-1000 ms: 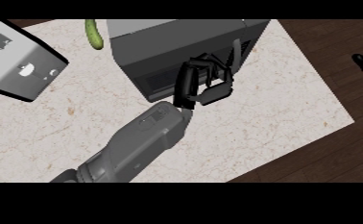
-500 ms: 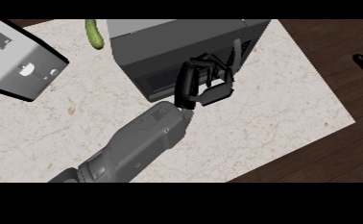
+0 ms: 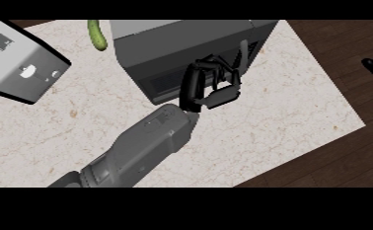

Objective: Pick up the milk, place it into the microwave and close the microwave

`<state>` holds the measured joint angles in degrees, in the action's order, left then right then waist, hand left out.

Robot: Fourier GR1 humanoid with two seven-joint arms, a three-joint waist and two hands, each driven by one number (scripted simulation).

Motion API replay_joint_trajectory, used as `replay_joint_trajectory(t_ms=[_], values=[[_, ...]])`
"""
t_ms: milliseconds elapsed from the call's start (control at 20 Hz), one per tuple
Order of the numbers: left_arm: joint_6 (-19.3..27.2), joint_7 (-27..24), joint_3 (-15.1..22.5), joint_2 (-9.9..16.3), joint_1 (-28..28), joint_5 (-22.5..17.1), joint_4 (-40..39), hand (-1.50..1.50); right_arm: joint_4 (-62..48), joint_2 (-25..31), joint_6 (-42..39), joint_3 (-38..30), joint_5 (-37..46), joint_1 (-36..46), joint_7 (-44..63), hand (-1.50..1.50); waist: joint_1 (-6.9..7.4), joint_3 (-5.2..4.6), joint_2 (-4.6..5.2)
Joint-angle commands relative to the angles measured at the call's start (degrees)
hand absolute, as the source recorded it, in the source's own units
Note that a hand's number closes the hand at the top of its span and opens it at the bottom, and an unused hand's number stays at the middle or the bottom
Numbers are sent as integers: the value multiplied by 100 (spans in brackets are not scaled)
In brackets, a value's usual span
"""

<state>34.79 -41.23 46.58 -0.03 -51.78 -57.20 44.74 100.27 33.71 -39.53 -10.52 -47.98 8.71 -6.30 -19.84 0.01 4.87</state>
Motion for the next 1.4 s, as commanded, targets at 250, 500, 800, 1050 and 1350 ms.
replay_joint_trajectory(t_ms=[250,500,800,1050,1350], values=[[-97,6,-193,3,-386,-211,-564,150,20,255,-113,-69,-216,75,127,-150,-49,-15,99],[-114,60,117,3,-514,-94,-711,150,74,264,-246,-19,-469,77,122,-150,-125,18,56],[189,235,217,3,-413,-176,-1022,150,122,356,-410,82,-730,108,190,-150,14,12,86],[423,375,224,3,-424,-358,-1148,150,175,360,-385,71,-866,29,201,-150,169,7,15],[546,394,271,2,-142,-615,-1282,150,293,500,-339,-111,-1018,-144,232,-150,354,-11,-31]])
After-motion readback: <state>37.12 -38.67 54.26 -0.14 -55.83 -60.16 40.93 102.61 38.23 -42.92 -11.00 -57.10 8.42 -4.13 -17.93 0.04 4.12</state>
